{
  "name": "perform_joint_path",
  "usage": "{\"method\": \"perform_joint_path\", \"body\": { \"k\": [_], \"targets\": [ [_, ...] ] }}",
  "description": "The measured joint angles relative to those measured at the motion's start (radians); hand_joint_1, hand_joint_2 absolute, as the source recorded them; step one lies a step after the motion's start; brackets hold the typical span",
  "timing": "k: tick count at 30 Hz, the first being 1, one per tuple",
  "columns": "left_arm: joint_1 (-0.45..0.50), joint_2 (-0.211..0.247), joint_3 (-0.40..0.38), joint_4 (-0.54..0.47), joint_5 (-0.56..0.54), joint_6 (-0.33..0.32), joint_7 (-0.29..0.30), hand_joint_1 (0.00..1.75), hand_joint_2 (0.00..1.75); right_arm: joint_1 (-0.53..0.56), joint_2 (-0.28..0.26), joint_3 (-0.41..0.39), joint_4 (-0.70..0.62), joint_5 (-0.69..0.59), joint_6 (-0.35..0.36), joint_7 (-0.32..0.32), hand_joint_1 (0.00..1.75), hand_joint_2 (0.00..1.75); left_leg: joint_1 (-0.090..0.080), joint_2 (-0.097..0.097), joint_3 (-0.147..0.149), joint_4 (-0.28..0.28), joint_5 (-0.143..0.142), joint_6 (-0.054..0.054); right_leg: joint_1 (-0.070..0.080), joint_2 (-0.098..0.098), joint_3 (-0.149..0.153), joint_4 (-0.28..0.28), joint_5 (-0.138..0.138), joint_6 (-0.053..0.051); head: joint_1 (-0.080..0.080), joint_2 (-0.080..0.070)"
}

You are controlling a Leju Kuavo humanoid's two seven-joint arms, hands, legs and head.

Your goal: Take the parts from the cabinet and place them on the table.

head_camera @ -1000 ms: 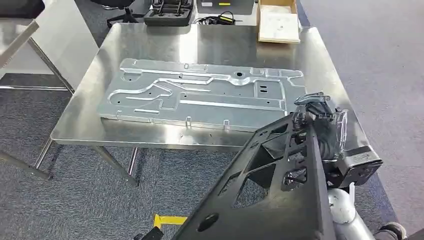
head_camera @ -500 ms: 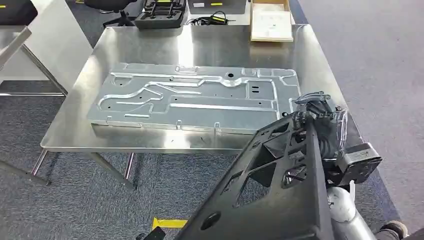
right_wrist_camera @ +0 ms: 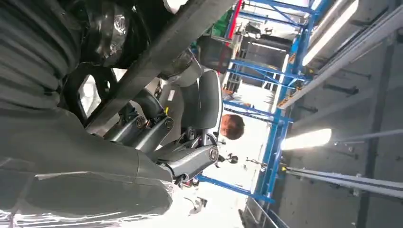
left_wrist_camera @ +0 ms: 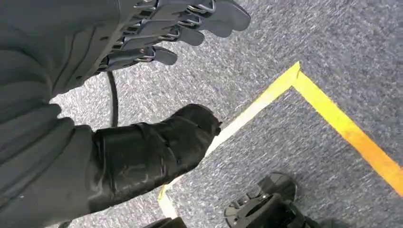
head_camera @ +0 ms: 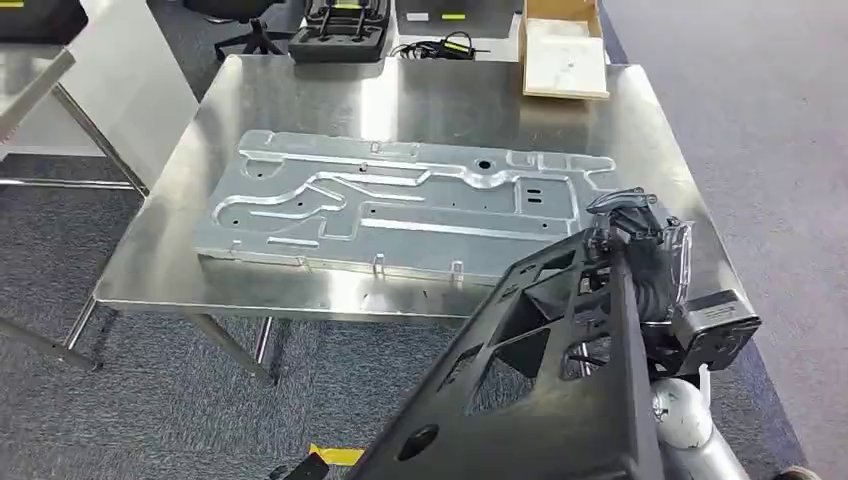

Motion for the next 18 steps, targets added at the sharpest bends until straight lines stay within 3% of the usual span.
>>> {"method": "perform_joint_path", "body": {
  "k": [1, 2, 4, 6, 7, 9, 10, 11, 12, 13, 15, 17, 18],
  "targets": [
    [-0.004, 0.0, 0.0, 0.0, 0.0, 0.0, 0.0, 0.0, 1.75, -0.001, 0.0, 0.0, 0.0, 0.0, 0.0, 0.0, 1.75, 1.75, -0.008, -0.002, -0.003, 0.015, -0.008, -0.007, 0.008, 0.0, 0.017, -0.027, -0.011, -0.004, 0.003, 0.0],
    [-0.004, 0.0, 0.0, 0.0, 0.0, 0.0, 0.001, 0.0, 1.75, 0.0, 0.0, 0.0, 0.001, 0.0, 0.0, 0.001, 1.75, 1.75, -0.007, -0.002, -0.007, 0.011, -0.008, -0.01, 0.005, 0.002, 0.012, -0.02, -0.017, -0.017, -0.001, 0.0],
    [-0.002, 0.0, 0.0, 0.0, -0.002, -0.002, 0.001, 0.0, 1.75, 0.002, 0.0, 0.0, 0.001, 0.0, -0.001, 0.001, 1.75, 1.75, -0.007, 0.0, -0.002, 0.008, -0.01, -0.017, 0.009, 0.006, 0.011, -0.024, -0.021, -0.026, -0.002, 0.0],
    [-0.004, 0.0, 0.0, 0.0, -0.003, -0.002, 0.001, 0.0, 1.75, 0.001, 0.0, -0.001, 0.001, 0.0, 0.002, 0.001, 1.75, 1.75, -0.004, 0.002, -0.006, 0.034, -0.026, -0.03, 0.001, 0.005, 0.03, -0.033, -0.026, -0.038, -0.003, 0.0],
    [-0.007, 0.0, 0.0, 0.0, -0.003, -0.002, 0.001, 0.0, 1.75, -0.001, 0.0, -0.001, 0.001, 0.0, 0.003, 0.001, 1.75, 1.75, -0.003, 0.003, -0.032, 0.083, -0.044, -0.038, 0.0, 0.003, 0.036, -0.034, -0.03, -0.044, -0.007, 0.0],
    [-0.007, 0.0, 0.0, 0.0, -0.003, -0.003, 0.001, 0.0, 1.75, -0.001, 0.0, -0.001, 0.001, 0.0, 0.004, 0.001, 1.75, 1.75, 0.003, 0.003, -0.127, 0.239, -0.096, -0.047, 0.001, 0.001, 0.043, -0.034, -0.039, -0.05, -0.006, 0.0],
    [-0.004, -0.001, 0.0, 0.0, -0.003, -0.004, 0.001, 0.0, 1.75, 0.0, 0.0, -0.001, 0.001, 0.0, 0.005, 0.002, 1.75, 1.75, 0.005, 0.003, -0.175, 0.305, -0.107, -0.049, 0.001, 0.001, 0.048, -0.034, -0.044, -0.051, -0.006, 0.0],
    [-0.002, -0.001, 0.0, 0.0, -0.003, -0.005, 0.001, 0.0, 1.75, 0.0, 0.0, -0.001, 0.001, -0.001, 0.005, 0.003, 1.75, 1.75, 0.005, 0.003, -0.202, 0.326, -0.095, -0.049, 0.001, 0.003, 0.054, -0.034, -0.049, -0.05, -0.006, 0.0],
    [0.0, -0.001, 0.0, 0.0, -0.005, -0.005, 0.001, 0.0, 1.75, 0.0, 0.0, -0.001, 0.002, -0.001, 0.005, 0.003, 1.75, 1.75, 0.006, 0.003, -0.203, 0.303, -0.06, -0.047, 0.001, 0.006, 0.062, -0.034, -0.055, -0.049, -0.006, 0.0],
    [0.0, -0.001, 0.0, 0.0, -0.006, -0.005, 0.001, 0.0, 1.75, 0.0, 0.0, -0.001, 0.002, -0.002, 0.005, 0.003, 1.75, 1.75, 0.005, 0.003, -0.184, 0.237, -0.004, -0.043, 0.001, 0.007, 0.073, -0.034, -0.062, -0.048, -0.006, 0.0],
    [-0.001, -0.001, 0.0, 0.0, -0.01, -0.006, 0.001, 0.0, 1.75, -0.001, 0.0, -0.001, 0.002, -0.004, 0.006, 0.003, 1.75, 1.75, 0.003, 0.003, -0.117, 0.057, 0.103, -0.028, 0.001, 0.008, 0.095, -0.036, -0.078, -0.041, -0.006, 0.0],
    [-0.004, 0.0, 0.0, 0.0, -0.011, -0.007, 0.001, 0.0, 1.75, -0.002, 0.0, -0.001, 0.004, -0.006, 0.006, 0.005, 1.75, 1.75, -0.008, 0.002, -0.092, 0.024, 0.075, -0.018, 0.004, 0.01, 0.096, -0.038, -0.083, -0.03, -0.005, 0.0],
    [-0.005, 0.0, 0.0, 0.0, -0.011, -0.008, 0.002, 0.0, 1.75, -0.002, 0.0, -0.001, 0.004, -0.006, 0.006, 0.005, 1.75, 1.75, -0.008, 0.002, -0.095, 0.026, 0.069, -0.017, 0.003, 0.009, 0.094, -0.04, -0.083, -0.024, -0.005, 0.0]
  ]
}}
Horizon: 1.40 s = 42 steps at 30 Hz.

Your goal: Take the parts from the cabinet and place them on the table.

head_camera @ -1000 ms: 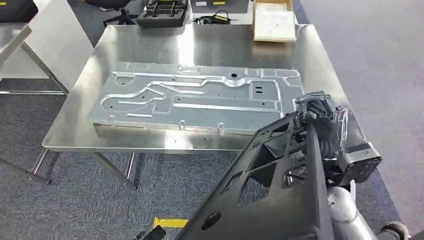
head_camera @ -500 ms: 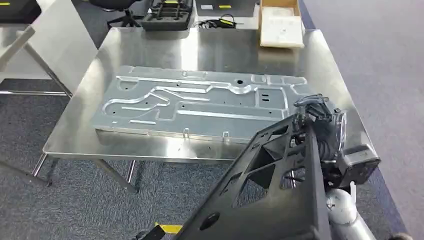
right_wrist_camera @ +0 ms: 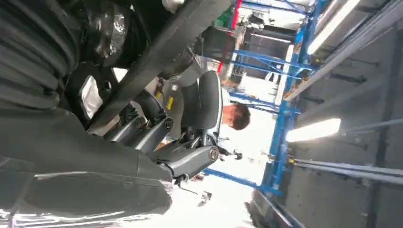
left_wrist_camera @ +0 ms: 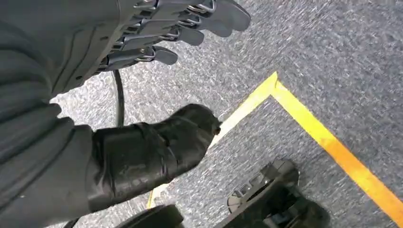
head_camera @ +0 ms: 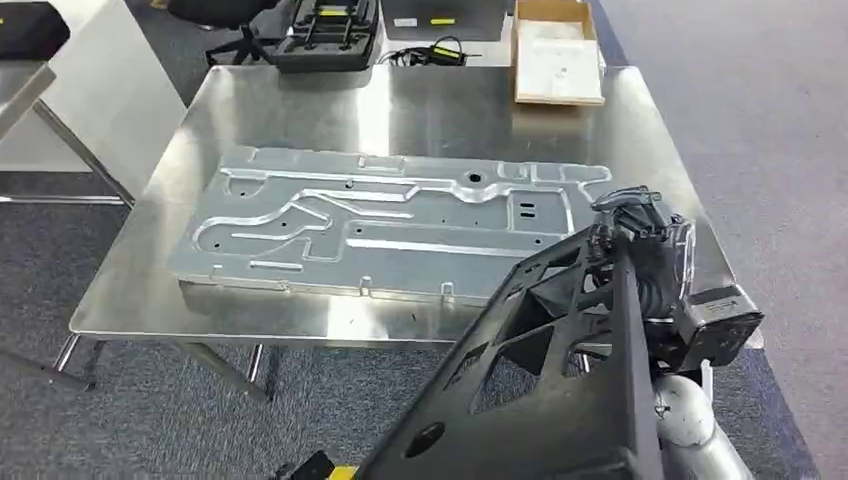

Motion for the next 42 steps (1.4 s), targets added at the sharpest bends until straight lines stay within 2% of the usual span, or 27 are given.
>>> {"method": "perform_joint_path", "body": {
  "k": [2, 3, 4, 5, 7, 8, 9, 10, 12, 14, 17, 18, 19, 21, 23, 24, 25, 27, 28, 29, 31, 36, 38, 39, 40, 41, 42],
  "targets": [
    [0.001, 0.0, 0.0, 0.0, 0.0, 0.0, 0.0, 0.0, 1.75, -0.002, 0.0, 0.0, 0.0, 0.0, 0.0, 0.001, 1.75, 1.75, 0.002, -0.001, 0.01, -0.015, -0.003, 0.009, 0.005, -0.002, 0.014, -0.016, -0.004, 0.014, -0.003, 0.0],
    [0.002, 0.0, 0.0, 0.0, -0.001, 0.0, 0.001, 0.0, 1.75, -0.001, -0.001, -0.001, 0.001, 0.0, 0.0, 0.001, 1.75, 1.75, 0.011, 0.001, 0.026, -0.033, 0.0, 0.014, 0.001, -0.005, 0.014, -0.011, -0.011, 0.016, 0.003, 0.0],
    [0.002, 0.0, 0.0, 0.0, -0.002, -0.001, 0.001, 0.0, 1.75, -0.004, -0.002, -0.003, 0.002, 0.0, 0.0, 0.001, 1.75, 1.75, 0.01, 0.0, 0.038, -0.04, -0.001, 0.019, 0.003, -0.007, 0.002, 0.026, -0.027, 0.016, 0.004, 0.0],
    [0.0, 0.0, 0.0, 0.0, -0.002, -0.002, 0.003, 0.0, 1.75, -0.006, -0.002, -0.003, 0.002, 0.0, 0.0, 0.001, 1.75, 1.75, 0.01, 0.0, 0.043, -0.04, -0.004, 0.025, 0.003, -0.007, -0.033, 0.091, -0.057, 0.015, 0.005, 0.0],
    [-0.001, 0.0, 0.0, 0.0, -0.006, -0.004, 0.007, 0.0, 1.75, -0.003, -0.002, -0.003, 0.006, -0.001, 0.002, 0.001, 1.75, 1.75, 0.007, 0.0, 0.049, -0.039, -0.012, 0.032, 0.004, -0.007, -0.13, 0.245, -0.105, 0.018, 0.007, 0.0],
    [0.0, -0.001, 0.0, 0.0, -0.006, -0.004, 0.007, 0.0, 1.75, -0.002, -0.002, -0.003, 0.009, -0.002, 0.002, 0.001, 1.75, 1.75, 0.006, 0.0, 0.053, -0.038, -0.017, 0.032, 0.004, -0.007, -0.163, 0.281, -0.099, 0.02, 0.007, 0.0],
    [0.002, -0.001, 0.0, 0.0, -0.007, -0.005, 0.007, 0.0, 1.75, -0.002, -0.002, -0.003, 0.011, -0.004, 0.006, 0.001, 1.75, 1.75, 0.006, -0.001, 0.057, -0.035, -0.023, 0.032, 0.004, -0.007, -0.17, 0.267, -0.066, 0.021, 0.008, 0.0],
    [0.003, -0.001, 0.0, 0.0, -0.008, -0.005, 0.007, 0.0, 1.75, -0.002, -0.002, -0.003, 0.012, -0.005, 0.007, 0.001, 1.75, 1.75, 0.006, -0.002, 0.063, -0.03, -0.031, 0.03, 0.003, -0.007, -0.156, 0.214, -0.017, 0.022, 0.008, 0.0],
    [0.002, -0.001, 0.0, 0.0, -0.01, -0.006, 0.007, 0.0, 1.75, -0.004, -0.003, -0.004, 0.012, -0.009, 0.01, 0.001, 1.75, 1.75, 0.007, -0.004, 0.075, -0.016, -0.05, 0.026, 0.001, -0.009, -0.095, 0.05, 0.089, 0.02, 0.008, 0.0],
    [-0.001, -0.001, 0.0, 0.0, -0.011, -0.007, 0.007, 0.0, 1.75, -0.007, -0.004, -0.004, 0.016, -0.011, 0.015, 0.001, 1.75, 1.75, 0.0, -0.006, 0.067, -0.001, -0.061, 0.015, 0.007, -0.006, -0.074, 0.01, 0.063, 0.009, 0.008, 0.0],
    [-0.001, -0.001, 0.0, 0.0, -0.013, -0.009, 0.006, 0.0, 1.75, -0.006, -0.006, -0.005, 0.018, -0.013, 0.015, 0.002, 1.75, 1.75, 0.001, -0.004, 0.069, -0.009, -0.06, 0.006, 0.009, -0.002, -0.077, 0.016, 0.063, 0.0, 0.003, 0.0],
    [-0.002, 0.0, 0.0, 0.0, -0.014, -0.009, 0.007, 0.0, 1.75, -0.006, -0.006, -0.005, 0.018, -0.013, 0.015, 0.002, 1.75, 1.75, 0.002, -0.003, 0.064, -0.002, -0.072, -0.001, -0.001, -0.004, -0.07, 0.007, 0.066, -0.009, 0.005, 0.0],
    [-0.003, 0.0, 0.0, 0.0, -0.017, -0.009, 0.007, 0.0, 1.75, -0.008, -0.006, -0.005, 0.018, -0.013, 0.017, 0.002, 1.75, 1.75, 0.002, -0.001, 0.058, 0.024, -0.087, -0.009, -0.002, -0.004, -0.064, 0.004, 0.064, -0.012, 0.004, 0.0],
    [-0.005, 0.0, 0.0, 0.0, -0.018, -0.012, 0.007, 0.0, 1.75, -0.01, -0.007, -0.006, 0.019, -0.013, 0.019, 0.005, 1.75, 1.75, 0.009, -0.001, -0.01, 0.158, -0.15, -0.019, -0.002, -0.008, -0.062, 0.005, 0.061, -0.018, -0.002, 0.0],
    [-0.002, 0.0, 0.0, 0.0, -0.019, -0.013, 0.007, 0.0, 1.75, -0.01, -0.008, -0.006, 0.024, -0.013, 0.021, 0.013, 1.75, 1.75, 0.015, -0.001, -0.078, 0.274, -0.181, -0.025, -0.002, -0.008, -0.061, 0.005, 0.059, -0.02, -0.002, 0.0],
    [0.0, 0.0, 0.0, 0.0, -0.019, -0.014, 0.006, 0.0, 1.75, -0.01, -0.009, -0.006, 0.027, -0.014, 0.026, 0.017, 1.75, 1.75, 0.016, -0.001, -0.087, 0.278, -0.167, -0.026, -0.002, -0.008, -0.061, 0.006, 0.058, -0.02, -0.002, 0.0],
    [0.0, 0.0, 0.0, 0.0, -0.019, -0.015, 0.006, 0.0, 1.75, -0.01, -0.01, -0.006, 0.03, -0.014, 0.031, 0.023, 1.75, 1.75, 0.017, 0.0, -0.074, 0.238, -0.13, -0.025, -0.002, -0.006, -0.06, 0.008, 0.056, -0.019, -0.002, 0.0],
    [-0.001, 0.001, 0.0, 0.0, -0.021, -0.015, 0.004, 0.0, 1.75, -0.014, -0.017, -0.008, 0.034, -0.014, 0.038, 0.035, 1.75, 1.75, 0.017, 0.0, 0.006, 0.061, -0.029, -0.018, -0.004, -0.004, -0.054, 0.011, 0.05, -0.013, -0.002, 0.0],
    [-0.002, 0.001, 0.0, 0.0, -0.022, -0.016, 0.004, 0.0, 1.75, -0.018, -0.022, -0.011, 0.038, -0.014, 0.042, 0.043, 1.75, 1.75, 0.017, -0.001, 0.034, 0.003, -0.035, -0.014, -0.004, -0.004, -0.051, 0.01, 0.048, -0.009, -0.002, 0.0],
    [-0.004, 0.001, 0.0, 0.0, -0.024, -0.018, 0.002, 0.0, 1.75, -0.025, -0.029, -0.017, 0.042, -0.012, 0.047, 0.05, 1.75, 1.75, 0.009, -0.002, 0.038, -0.008, -0.033, -0.012, 0.003, -0.004, -0.054, 0.01, 0.049, -0.001, -0.002, 0.0],
    [-0.003, 0.001, 0.0, 0.0, -0.03, -0.022, 0.0, 0.0, 1.75, -0.038, -0.044, -0.022, 0.054, -0.011, 0.058, 0.069, 1.75, 1.75, 0.005, -0.002, 0.034, -0.004, -0.032, -0.005, -0.002, -0.004, -0.053, 0.003, 0.053, 0.01, -0.001, 0.0],
    [-0.002, 0.001, 0.0, 0.0, -0.032, -0.023, 0.0, 0.0, 1.75, -0.04, -0.048, -0.023, 0.058, -0.011, 0.061, 0.074, 1.75, 1.75, 0.005, -0.003, 0.034, -0.004, -0.032, -0.002, -0.001, -0.004, -0.051, -0.001, 0.054, 0.013, -0.001, 0.0],
    [-0.001, 0.002, 0.0, 0.0, -0.036, -0.025, -0.001, 0.0, 1.75, -0.045, -0.057, -0.028, 0.064, -0.01, 0.068, 0.084, 1.75, 1.75, 0.008, -0.003, 0.038, -0.014, -0.027, 0.008, -0.001, -0.004, -0.048, -0.005, 0.055, 0.022, -0.001, 0.0],
    [-0.004, 0.002, 0.0, 0.0, -0.045, -0.031, -0.002, 0.0, 1.75, -0.067, -0.088, -0.042, 0.09, 0.006, 0.081, 0.107, 1.75, 1.75, 0.01, -0.001, 0.049, -0.033, -0.017, 0.027, -0.001, -0.009, -0.109, 0.127, -0.029, 0.027, 0.0, 0.0],
    [-0.002, 0.002, 0.0, 0.0, -0.053, -0.037, -0.002, 0.0, 1.75, -0.074, -0.106, -0.047, 0.114, 0.025, 0.087, 0.139, 1.75, 1.75, 0.006, -0.001, 0.049, -0.032, -0.019, 0.03, 0.001, -0.009, -0.181, 0.274, -0.083, 0.029, 0.0, 0.0],
    [-0.001, 0.002, 0.0, 0.0, -0.056, -0.039, -0.002, 0.0, 1.75, -0.075, -0.116, -0.047, 0.128, 0.039, 0.087, 0.154, 1.75, 1.75, 0.005, -0.001, 0.049, -0.031, -0.02, 0.031, 0.002, -0.009, -0.196, 0.3, -0.078, 0.029, 0.001, 0.0],
    [0.0, 0.002, 0.0, 0.0, -0.062, -0.043, 0.0, 0.0, 1.75, -0.078, -0.126, -0.048, 0.145, 0.054, 0.085, 0.167, 1.75, 1.75, 0.004, -0.002, 0.049, -0.029, -0.021, 0.031, 0.002, -0.009, -0.184, 0.273, -0.05, 0.028, 0.0, 0.0]
  ]
}}
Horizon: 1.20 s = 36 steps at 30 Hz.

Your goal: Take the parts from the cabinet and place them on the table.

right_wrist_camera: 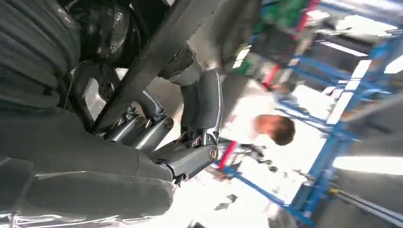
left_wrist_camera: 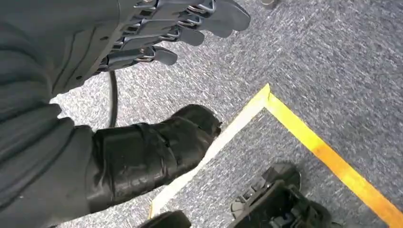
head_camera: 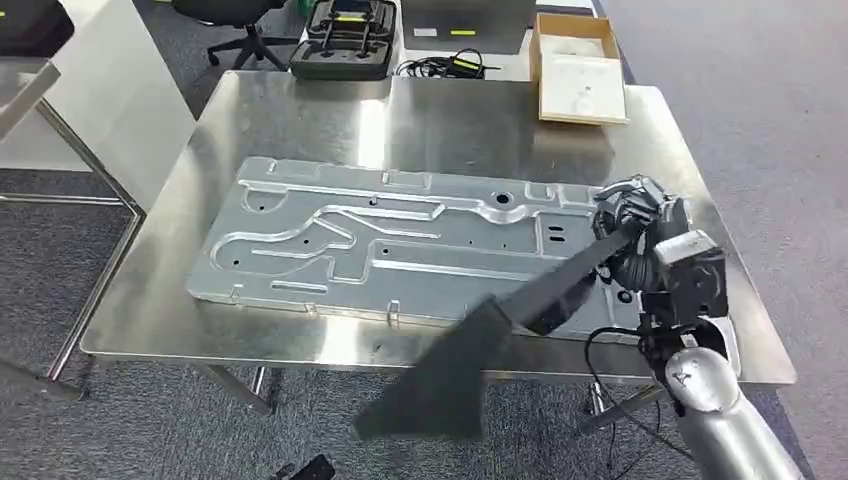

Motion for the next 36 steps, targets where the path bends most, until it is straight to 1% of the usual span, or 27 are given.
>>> {"method": "perform_joint_path", "body": {
  "k": [2, 3, 4, 7, 9, 10, 12, 13, 14, 16, 17, 18, 19, 20, 22, 23, 24, 25, 26, 28, 29, 30, 31, 33, 34, 35, 36],
  "targets": [
    [-0.001, 0.0, 0.0, 0.0, -0.004, -0.003, 0.002, 0.0, 1.75, -0.016, -0.018, -0.005, 0.026, 0.019, 0.0, 0.019, 1.75, 1.75, 0.0, -0.001, 0.001, 0.008, -0.005, -0.001, 0.0, 0.0, 0.076, -0.161, 0.091, -0.005, 0.0, 0.0],
    [-0.002, 0.0, 0.0, 0.0, -0.011, -0.005, 0.003, 0.0, 1.75, -0.028, -0.028, -0.007, 0.039, 0.035, -0.001, 0.027, 1.75, 1.75, -0.001, -0.002, -0.001, 0.013, -0.01, -0.005, 0.0, 0.0, 0.114, -0.243, 0.118, -0.008, 0.001, 0.0],
    [-0.003, 0.0, 0.0, 0.0, -0.013, -0.007, 0.004, 0.0, 1.75, -0.043, -0.034, -0.007, 0.055, 0.053, -0.003, 0.035, 1.75, 1.75, -0.009, -0.003, -0.006, 0.022, -0.014, -0.011, 0.009, 0.0, 0.126, -0.27, 0.101, -0.012, 0.001, 0.0],
    [-0.004, 0.0, 0.0, 0.0, -0.02, -0.009, 0.005, 0.0, 1.75, -0.051, -0.062, -0.01, 0.095, 0.091, -0.012, 0.054, 1.75, 1.75, -0.006, -0.002, -0.008, 0.019, -0.011, -0.019, 0.01, 0.002, 0.126, -0.267, 0.104, -0.022, 0.0, 0.0],
    [-0.005, 0.002, 0.0, 0.0, -0.021, -0.009, 0.006, 0.0, 1.75, -0.057, -0.073, -0.014, 0.116, 0.099, -0.015, 0.06, 1.75, 1.75, -0.007, -0.003, -0.014, 0.036, -0.026, -0.031, -0.001, 0.001, 0.13, -0.275, 0.109, -0.034, -0.001, 0.0],
    [-0.007, 0.002, 0.0, 0.0, -0.022, -0.009, 0.006, 0.0, 1.75, -0.062, -0.078, -0.016, 0.124, 0.106, -0.021, 0.064, 1.75, 1.75, -0.005, 0.0, -0.034, 0.08, -0.056, -0.039, -0.003, 0.0, 0.131, -0.275, 0.109, -0.04, -0.01, 0.0],
    [-0.007, 0.002, 0.0, 0.0, -0.027, -0.011, 0.006, 0.0, 1.75, -0.065, -0.089, -0.019, 0.143, 0.133, -0.034, 0.076, 1.75, 1.75, 0.002, 0.001, -0.106, 0.229, -0.125, -0.048, -0.003, -0.001, 0.131, -0.275, 0.108, -0.043, -0.008, 0.0],
    [-0.006, 0.002, 0.0, 0.0, -0.029, -0.015, 0.005, 0.0, 1.75, -0.066, -0.095, -0.022, 0.153, 0.154, -0.04, 0.087, 1.75, 1.75, 0.005, 0.001, -0.144, 0.299, -0.146, -0.051, -0.003, -0.002, 0.13, -0.274, 0.107, -0.044, -0.01, 0.0],
    [-0.004, 0.002, 0.0, 0.0, -0.03, -0.021, 0.001, 0.0, 1.75, -0.065, -0.101, -0.022, 0.163, 0.177, -0.042, 0.097, 1.75, 1.75, 0.006, 0.001, -0.162, 0.328, -0.144, -0.053, -0.004, -0.003, 0.131, -0.274, 0.106, -0.043, -0.009, 0.0],
    [-0.003, 0.002, 0.0, 0.0, -0.031, -0.026, -0.005, 0.0, 1.75, -0.066, -0.114, -0.023, 0.177, 0.2, -0.044, 0.107, 1.75, 1.75, 0.007, 0.001, -0.146, 0.279, -0.097, -0.051, -0.004, -0.002, 0.132, -0.274, 0.105, -0.043, -0.009, 0.0],
    [-0.005, 0.002, 0.0, 0.0, -0.031, -0.027, -0.005, 0.0, 1.75, -0.066, -0.123, -0.024, 0.185, 0.212, -0.045, 0.109, 1.75, 1.75, 0.007, 0.001, -0.087, 0.152, -0.027, -0.045, -0.004, 0.0, 0.137, -0.274, 0.102, -0.039, -0.009, 0.0],
    [-0.006, 0.002, 0.0, 0.0, -0.031, -0.028, -0.005, 0.0, 1.75, -0.067, -0.128, -0.025, 0.189, 0.221, -0.046, 0.114, 1.75, 1.75, 0.007, 0.001, -0.043, 0.064, 0.012, -0.039, -0.004, 0.001, 0.141, -0.274, 0.1, -0.037, -0.009, 0.0],
    [-0.008, 0.002, 0.0, 0.0, -0.032, -0.029, -0.005, 0.0, 1.75, -0.067, -0.132, -0.026, 0.193, 0.239, -0.05, 0.124, 1.75, 1.75, 0.004, 0.001, -0.022, 0.025, -0.008, -0.033, -0.004, 0.001, 0.143, -0.278, 0.098, -0.034, -0.007, 0.0],
    [-0.009, 0.002, 0.0, 0.0, -0.034, -0.029, -0.005, 0.0, 1.75, -0.069, -0.139, -0.028, 0.196, 0.253, -0.054, 0.129, 1.75, 1.75, -0.002, 0.0, -0.016, 0.012, 0.0, -0.031, 0.0, 0.001, 0.142, -0.275, 0.098, -0.027, -0.009, 0.0],
    [-0.008, 0.002, 0.0, 0.0, -0.04, -0.03, -0.006, 0.0, 1.75, -0.068, -0.148, -0.032, 0.208, 0.275, -0.058, 0.143, 1.75, 1.75, -0.006, -0.002, -0.018, 0.017, -0.001, -0.025, -0.003, 0.001, 0.144, -0.283, 0.1, -0.015, -0.007, 0.0],
    [-0.006, 0.002, 0.0, 0.0, -0.042, -0.03, -0.006, 0.0, 1.75, -0.068, -0.157, -0.035, 0.215, 0.279, -0.059, 0.145, 1.75, 1.75, -0.007, -0.002, -0.017, 0.014, 0.0, -0.019, -0.004, 0.001, 0.147, -0.288, 0.102, -0.009, -0.009, 0.0],
    [-0.007, 0.001, 0.0, 0.0, -0.045, -0.03, -0.006, 0.0, 1.75, -0.067, -0.165, -0.039, 0.219, 0.28, -0.059, 0.145, 1.75, 1.75, 0.004, 0.0, -0.009, -0.005, 0.01, -0.007, -0.004, 0.001, 0.145, -0.286, 0.096, -0.002, -0.007, 0.0],
    [-0.008, 0.002, 0.0, 0.0, -0.045, -0.03, -0.007, 0.0, 1.75, -0.065, -0.171, -0.045, 0.226, 0.28, -0.06, 0.145, 1.75, 1.75, 0.001, 0.0, -0.003, -0.012, 0.013, -0.003, -0.006, -0.002, 0.138, -0.267, 0.083, -0.001, -0.005, 0.0],
    [-0.009, 0.002, 0.0, 0.0, -0.043, -0.031, -0.008, 0.0, 1.75, -0.067, -0.176, -0.05, 0.23, 0.282, -0.061, 0.145, 1.75, 1.75, 0.001, 0.0, -0.002, -0.014, 0.014, 0.002, -0.006, -0.001, 0.117, -0.219, 0.051, -0.001, -0.002, 0.0],
    [-0.01, 0.0, 0.0, 0.0, -0.046, -0.023, -0.017, 0.0, 1.75, -0.062, -0.18, -0.061, 0.24, 0.291, -0.064, 0.138, 1.75, 1.75, -0.001, 0.0, -0.001, -0.013, 0.012, 0.006, -0.005, 0.0, 0.041, -0.063, -0.018, 0.002, 0.001, 0.0],
    [-0.008, 0.0, 0.0, 0.0, -0.052, -0.017, -0.02, 0.0, 1.75, -0.054, -0.181, -0.064, 0.244, 0.295, -0.064, 0.136, 1.75, 1.75, -0.002, 0.0, -0.002, -0.012, 0.011, 0.008, -0.005, -0.001, 0.004, 0.002, -0.035, 0.003, 0.001, 0.0],
    [-0.007, -0.002, 0.0, 0.0, -0.052, -0.013, -0.021, 0.0, 1.75, -0.047, -0.181, -0.068, 0.247, 0.296, -0.063, 0.135, 1.75, 1.75, -0.003, 0.0, -0.001, -0.011, 0.01, 0.007, -0.005, -0.001, -0.007, 0.015, -0.023, 0.004, 0.001, 0.0],
    [-0.007, -0.002, 0.0, 0.0, -0.052, -0.008, -0.023, 0.0, 1.75, -0.043, -0.181, -0.071, 0.251, 0.299, -0.064, 0.134, 1.75, 1.75, -0.002, 0.0, -0.001, -0.009, 0.008, 0.007, -0.005, -0.001, 0.004, -0.019, 0.01, 0.004, 0.001, 0.0],
    [-0.009, -0.002, 0.0, 0.0, -0.054, -0.005, -0.023, 0.0, 1.75, -0.042, -0.186, -0.079, 0.256, 0.299, -0.063, 0.133, 1.75, 1.75, -0.002, -0.001, 0.001, 0.0, 0.001, 0.004, -0.007, -0.002, 0.081, -0.186, 0.104, 0.002, 0.001, 0.0],
    [-0.009, -0.002, 0.0, 0.0, -0.054, -0.004, -0.023, 0.0, 1.75, -0.043, -0.189, -0.084, 0.258, 0.3, -0.064, 0.133, 1.75, 1.75, -0.003, -0.002, -0.002, 0.009, -0.005, -0.002, -0.007, -0.002, 0.114, -0.266, 0.119, 0.0, 0.001, 0.0],
    [-0.01, -0.002, 0.0, 0.0, -0.054, -0.003, -0.023, 0.0, 1.75, -0.045, -0.19, -0.089, 0.259, 0.3, -0.063, 0.133, 1.75, 1.75, -0.01, -0.004, -0.008, 0.017, -0.009, -0.008, 0.002, -0.001, 0.127, -0.274, 0.109, -0.003, 0.002, 0.0],
    [-0.01, -0.002, 0.0, 0.0, -0.054, -0.003, -0.023, 0.0, 1.75, -0.042, -0.19, -0.091, 0.26, 0.303, -0.064, 0.133, 1.75, 1.75, -0.009, -0.004, -0.009, 0.016, -0.009, -0.011, 0.001, 0.001, 0.123, -0.272, 0.111, -0.009, -0.001, 0.0]
  ]
}}
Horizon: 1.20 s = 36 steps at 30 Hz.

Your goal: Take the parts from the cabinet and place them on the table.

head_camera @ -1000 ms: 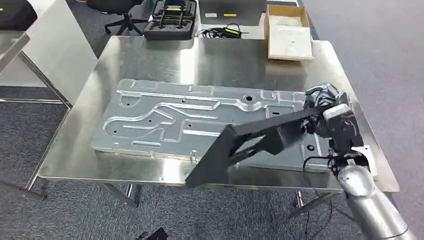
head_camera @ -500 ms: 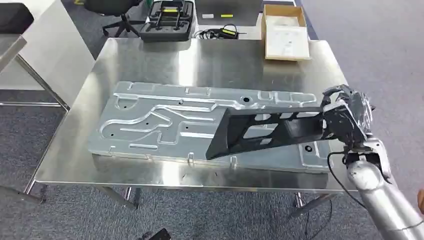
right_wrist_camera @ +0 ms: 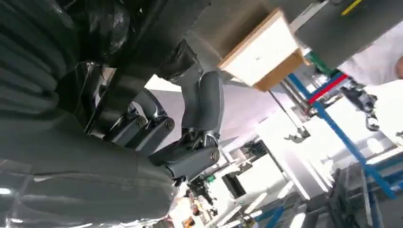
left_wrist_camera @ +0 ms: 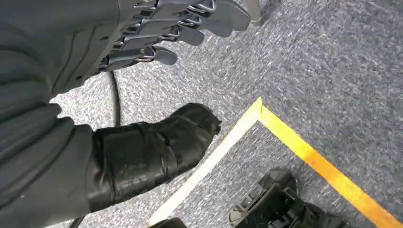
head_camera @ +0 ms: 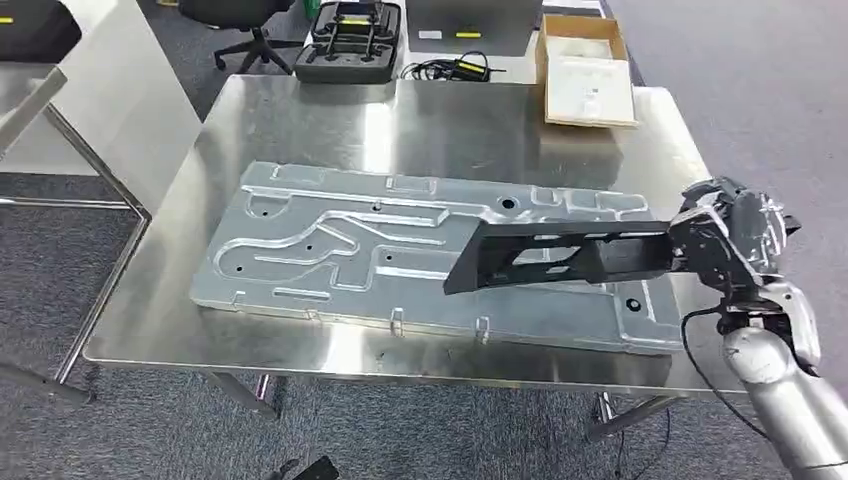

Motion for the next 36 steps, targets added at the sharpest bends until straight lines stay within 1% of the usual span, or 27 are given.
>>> {"method": "perform_joint_path", "body": {
  "k": [1, 2, 4, 5, 7, 8, 9, 10, 11, 13, 14, 17, 18, 19, 20, 22, 23, 24, 25, 26, 28, 29, 30, 33, 34, 35, 36],
  "targets": [
    [0.001, 0.0, 0.0, 0.0, 0.0, 0.0, 0.0, 0.0, 1.75, 0.003, 0.0, -0.002, 0.003, 0.0, 0.0, 0.0, 1.75, 1.75, 0.001, 0.0, 0.001, 0.0, 0.001, -0.001, 0.002, 0.001, -0.001, 0.0, 0.001, -0.002, 0.001, 0.0],
    [0.001, 0.0, 0.0, 0.0, 0.0, 0.0, 0.0, 0.0, 1.75, 0.005, 0.0, -0.003, 0.006, 0.0, 0.0, 0.0, 0.0, 0.0, 0.002, 0.0, 0.002, -0.003, 0.002, -0.005, 0.002, 0.001, -0.002, 0.002, 0.001, -0.008, 0.001, 0.0],
    [-0.001, 0.0, 0.0, 0.0, -0.002, 0.004, 0.0, 0.0, 1.75, 0.004, 0.0, -0.005, 0.007, 0.001, 0.0, 0.0, 0.0, 0.0, 0.003, 0.001, -0.003, 0.012, -0.012, -0.016, -0.007, 0.001, 0.003, -0.004, 0.005, -0.018, 0.002, 0.0],
    [-0.002, 0.0, 0.0, 0.0, -0.008, 0.011, 0.0, 0.0, 1.75, 0.004, 0.0, -0.009, 0.007, 0.006, 0.001, 0.0, 0.0, 0.0, 0.003, 0.004, -0.022, 0.058, -0.044, -0.025, -0.008, 0.0, 0.003, -0.004, 0.003, -0.023, -0.004, 0.0],
    [-0.003, 0.0, 0.0, 0.0, -0.021, 0.027, 0.0, 0.0, 1.75, 0.006, 0.0, -0.013, 0.007, 0.013, 0.006, 0.0, 0.0, 0.0, 0.01, 0.005, -0.096, 0.213, -0.117, -0.034, -0.007, -0.002, 0.002, -0.004, 0.002, -0.029, -0.003, 0.0],
    [-0.002, 0.0, 0.0, 0.0, -0.025, 0.032, 0.0, 0.0, 1.75, 0.008, 0.0, -0.016, 0.008, 0.014, 0.01, 0.0, 0.0, 0.0, 0.011, 0.005, -0.127, 0.275, -0.141, -0.036, -0.007, -0.003, 0.002, -0.003, 0.002, -0.03, -0.005, 0.0],
    [-0.002, 0.0, 0.0, 0.0, -0.031, 0.035, 0.002, 0.0, 0.0, 0.012, 0.0, -0.017, 0.008, 0.016, 0.015, 0.0, 0.0, 0.0, 0.012, 0.005, -0.146, 0.311, -0.143, -0.036, -0.006, -0.003, 0.002, -0.003, 0.002, -0.03, -0.003, 0.0],
    [-0.002, 0.0, 0.0, 0.0, -0.034, 0.035, 0.004, 0.0, 0.0, 0.015, 0.0, -0.019, 0.008, 0.019, 0.016, 0.0, 0.0, 0.0, 0.012, 0.005, -0.141, 0.297, -0.124, -0.034, -0.006, -0.003, 0.003, -0.003, 0.002, -0.03, -0.004, 0.0],
    [-0.003, 0.0, 0.0, 0.0, -0.04, 0.034, 0.011, 0.0, 0.0, 0.017, 0.0, -0.022, 0.008, 0.022, 0.019, -0.001, 0.0, 0.0, 0.012, 0.005, -0.111, 0.234, -0.082, -0.03, -0.005, -0.002, 0.004, -0.003, 0.001, -0.03, -0.004, 0.0],
    [-0.006, 0.0, 0.0, 0.0, -0.045, 0.029, 0.021, 0.0, 0.0, 0.018, 0.0, -0.029, 0.008, 0.024, 0.023, -0.002, 0.0, 0.0, 0.01, 0.005, -0.014, 0.04, 0.007, -0.014, -0.004, 0.0, 0.006, -0.003, 0.0, -0.028, -0.004, 0.0],
    [-0.008, 0.001, 0.0, 0.0, -0.049, 0.026, 0.026, 0.0, 0.0, 0.018, 0.0, -0.031, 0.008, 0.024, 0.026, -0.002, 0.0, 0.0, 0.004, 0.004, 0.005, 0.002, -0.009, -0.008, -0.002, 0.001, 0.005, -0.003, -0.001, -0.025, -0.002, 0.0],
    [-0.008, 0.001, 0.0, 0.0, -0.05, 0.012, 0.036, 0.0, 0.0, 0.021, 0.001, -0.033, 0.008, 0.024, 0.034, -0.005, 0.0, 0.0, -0.003, 0.004, 0.006, -0.004, -0.005, -0.005, -0.005, 0.001, 0.005, -0.009, 0.002, -0.009, -0.003, 0.0],
    [-0.007, 0.0, 0.0, 0.0, -0.05, 0.01, 0.037, 0.0, 0.0, 0.022, 0.001, -0.034, 0.008, 0.024, 0.037, -0.008, 0.0, 0.0, 0.0, 0.004, 0.009, -0.014, 0.0, 0.001, -0.002, 0.0, 0.007, -0.013, 0.003, -0.001, -0.003, 0.0],
    [-0.007, 0.0, 0.0, 0.0, -0.05, 0.008, 0.04, 0.0, 0.0, 0.024, 0.0, -0.036, 0.009, 0.025, 0.039, -0.01, 0.0, 0.0, 0.009, 0.006, 0.018, -0.03, 0.01, 0.008, -0.006, -0.002, 0.001, -0.008, -0.005, 0.003, -0.002, 0.0],
    [-0.007, 0.0, 0.0, 0.0, -0.051, 0.006, 0.04, 0.0, 0.0, 0.024, 0.0, -0.037, 0.01, 0.025, 0.041, -0.011, 0.0, 0.0, 0.007, 0.005, 0.021, -0.035, 0.011, 0.01, -0.007, -0.003, -0.005, 0.012, -0.022, 0.003, 0.0, 0.0],
    [-0.009, 0.0, 0.0, 0.0, -0.053, 0.001, 0.041, 0.0, 0.0, 0.024, 0.001, -0.039, 0.011, 0.025, 0.05, -0.012, 0.0, 0.0, 0.007, 0.005, 0.022, -0.035, 0.011, 0.014, -0.006, -0.002, -0.072, 0.161, -0.102, 0.005, 0.0, 0.0],
    [-0.008, -0.001, 0.0, 0.0, -0.055, -0.001, 0.042, 0.0, 0.0, 0.027, 0.001, -0.039, 0.013, 0.025, 0.053, -0.013, 0.0, 0.0, 0.006, 0.005, 0.022, -0.034, 0.009, 0.016, -0.006, -0.002, -0.109, 0.235, -0.128, 0.007, 0.0, 0.0],
    [-0.007, -0.002, 0.0, 0.0, -0.057, -0.001, 0.042, 0.0, 0.0, 0.031, 0.001, -0.039, 0.014, 0.024, 0.056, -0.013, 0.0, 0.0, 0.006, 0.005, 0.021, -0.033, 0.009, 0.017, -0.007, -0.002, -0.135, 0.281, -0.134, 0.009, 0.0, 0.0],
    [-0.006, -0.002, 0.0, 0.0, -0.058, -0.002, 0.043, 0.0, 0.0, 0.035, 0.001, -0.039, 0.015, 0.024, 0.059, -0.014, 0.0, 0.0, 0.006, 0.005, 0.023, -0.03, 0.006, 0.016, -0.009, -0.002, -0.138, 0.276, -0.113, 0.012, 0.0, 0.0],
    [-0.005, -0.002, 0.0, 0.0, -0.06, -0.002, 0.044, 0.0, 0.0, 0.035, 0.001, -0.039, 0.016, 0.023, 0.062, -0.015, 0.0, 0.0, 0.008, 0.004, 0.024, -0.025, 0.002, 0.015, -0.011, -0.003, -0.116, 0.226, -0.072, 0.015, 0.0, 0.0],
    [-0.005, -0.002, 0.0, 0.0, -0.061, -0.002, 0.045, 0.0, 0.0, 0.035, 0.001, -0.039, 0.016, 0.023, 0.066, -0.016, 0.0, 0.0, 0.011, 0.002, 0.026, -0.005, -0.015, 0.006, -0.019, -0.004, -0.034, 0.052, 0.022, 0.022, 0.0, 0.0],
    [-0.005, -0.001, 0.0, 0.0, -0.063, -0.002, 0.045, 0.0, 0.0, 0.034, 0.003, -0.039, 0.018, 0.023, 0.067, -0.016, 0.0, 0.0, 0.009, 0.001, 0.02, 0.001, -0.021, -0.001, -0.016, -0.003, -0.021, 0.037, -0.008, 0.022, 0.002, 0.0],
    [-0.007, -0.002, 0.0, 0.0, -0.063, -0.002, 0.046, 0.0, 0.0, 0.033, 0.003, -0.04, 0.018, 0.022, 0.067, -0.017, 0.0, 0.0, 0.003, 0.0, 0.013, 0.018, -0.026, -0.006, -0.009, 0.0, -0.017, 0.017, -0.005, 0.01, 0.004, 0.0],
    [-0.005, -0.001, 0.0, 0.0, -0.064, -0.002, 0.046, 0.0, 0.0, 0.041, 0.004, -0.04, 0.019, 0.022, 0.068, -0.017, 0.0, 0.0, 0.004, -0.001, 0.011, 0.012, -0.023, -0.011, -0.009, 0.0, -0.022, 0.024, -0.005, -0.005, 0.0, 0.0],
    [-0.005, -0.001, 0.0, 0.0, -0.066, -0.001, 0.046, 0.0, 0.0, 0.04, 0.004, -0.04, 0.019, 0.022, 0.068, -0.017, 0.0, 0.0, 0.006, -0.001, 0.008, 0.019, -0.033, -0.017, -0.014, 0.0, -0.018, 0.02, -0.003, -0.015, 0.001, 0.0],
    [-0.006, -0.001, 0.0, 0.0, -0.068, 0.001, 0.046, 0.0, 0.0, 0.039, 0.004, -0.04, 0.019, 0.021, 0.068, -0.017, 0.0, 0.0, 0.007, 0.002, 0.0, 0.045, -0.051, -0.024, -0.014, -0.001, -0.015, 0.02, -0.004, -0.019, 0.0, 0.0],
    [-0.007, -0.001, 0.0, 0.0, -0.07, 0.001, 0.046, 0.0, 0.0, 0.039, 0.004, -0.04, 0.019, 0.021, 0.068, -0.017, 0.0, 0.0, 0.008, 0.003, -0.023, 0.098, -0.08, -0.03, -0.014, -0.001, -0.014, 0.02, -0.006, -0.022, -0.006, 0.0]
  ]
}}
